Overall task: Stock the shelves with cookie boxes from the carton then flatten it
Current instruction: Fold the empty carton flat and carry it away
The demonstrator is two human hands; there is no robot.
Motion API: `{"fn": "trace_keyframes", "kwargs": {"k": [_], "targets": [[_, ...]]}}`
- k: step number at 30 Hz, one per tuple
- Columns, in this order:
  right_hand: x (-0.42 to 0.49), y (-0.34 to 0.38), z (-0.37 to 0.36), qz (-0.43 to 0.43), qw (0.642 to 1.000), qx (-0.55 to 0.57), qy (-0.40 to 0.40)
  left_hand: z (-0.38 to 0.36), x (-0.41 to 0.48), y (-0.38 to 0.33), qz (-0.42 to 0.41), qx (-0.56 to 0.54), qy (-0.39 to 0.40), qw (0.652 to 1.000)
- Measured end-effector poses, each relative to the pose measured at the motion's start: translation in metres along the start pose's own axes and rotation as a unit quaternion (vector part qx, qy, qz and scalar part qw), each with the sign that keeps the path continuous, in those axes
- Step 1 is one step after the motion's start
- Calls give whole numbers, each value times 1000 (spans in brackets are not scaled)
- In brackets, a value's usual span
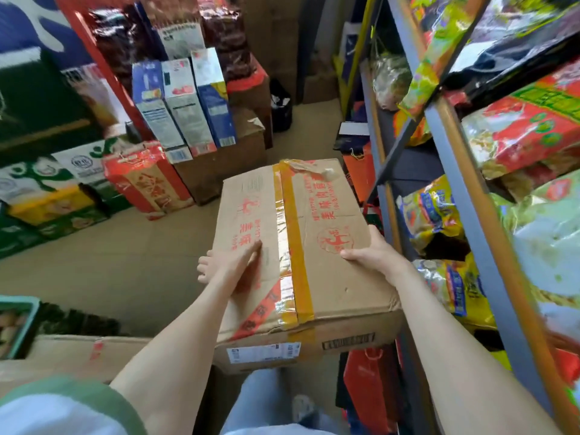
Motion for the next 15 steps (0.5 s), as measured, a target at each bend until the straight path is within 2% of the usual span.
{"fn": "trace_keyframes", "kwargs": {"k": [8, 15], "targets": [[185, 54, 43, -30, 997, 34, -63, -25, 110, -205, -48, 46, 24, 997], [324, 130, 84, -78, 990, 59, -104, -13, 185, -398, -110, 74, 28, 991]]}}
Point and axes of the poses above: each hand's wrist, its own x-axis towards the middle knuckle, its own z-axis out of the back of the hand, y = z × x, the point moved 3 cm from there along x, towards the middle knuckle, and after that the axes turned 8 degrees about z, right-handed, at the moved point
